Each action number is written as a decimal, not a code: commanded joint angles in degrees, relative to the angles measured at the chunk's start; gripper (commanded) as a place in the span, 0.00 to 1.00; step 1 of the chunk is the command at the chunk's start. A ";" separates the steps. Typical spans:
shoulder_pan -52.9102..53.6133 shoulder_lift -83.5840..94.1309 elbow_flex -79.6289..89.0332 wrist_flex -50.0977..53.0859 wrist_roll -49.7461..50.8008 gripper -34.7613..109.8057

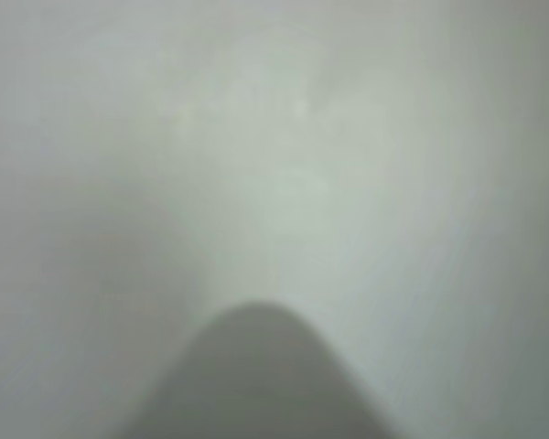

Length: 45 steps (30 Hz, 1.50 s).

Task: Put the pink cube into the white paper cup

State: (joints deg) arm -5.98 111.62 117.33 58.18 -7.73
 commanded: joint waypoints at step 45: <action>-0.88 -27.69 -39.46 -4.13 -9.93 0.56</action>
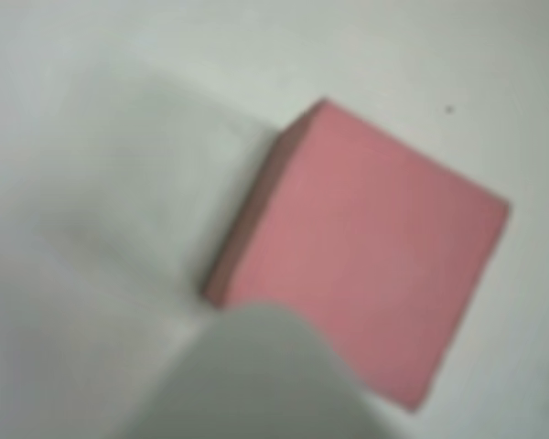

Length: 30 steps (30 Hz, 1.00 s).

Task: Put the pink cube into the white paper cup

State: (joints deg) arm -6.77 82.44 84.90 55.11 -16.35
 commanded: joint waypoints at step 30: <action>0.09 -16.44 -29.88 3.43 3.69 0.56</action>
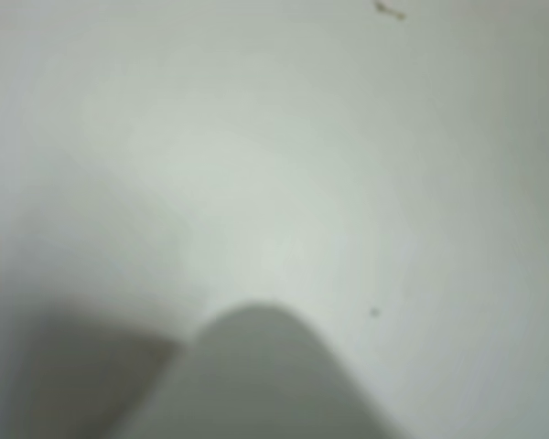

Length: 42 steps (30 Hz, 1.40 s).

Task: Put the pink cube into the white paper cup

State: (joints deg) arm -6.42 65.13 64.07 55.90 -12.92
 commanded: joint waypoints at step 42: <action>0.26 -38.94 -79.80 40.69 -0.09 0.53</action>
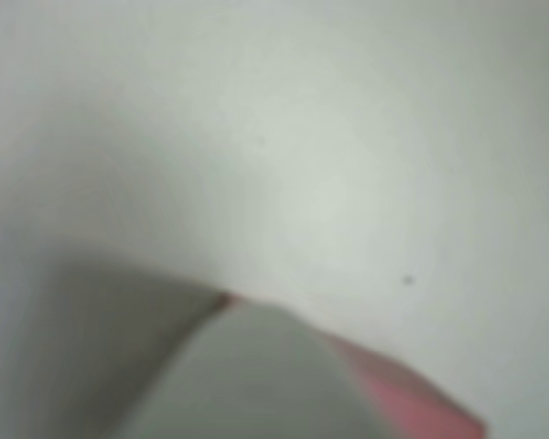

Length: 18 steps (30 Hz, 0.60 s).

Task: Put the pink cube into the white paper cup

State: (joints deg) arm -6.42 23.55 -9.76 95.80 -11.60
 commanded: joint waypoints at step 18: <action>1.14 0.00 -5.98 0.97 -1.76 0.53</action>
State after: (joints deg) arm -5.36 21.09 -10.37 95.80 -12.83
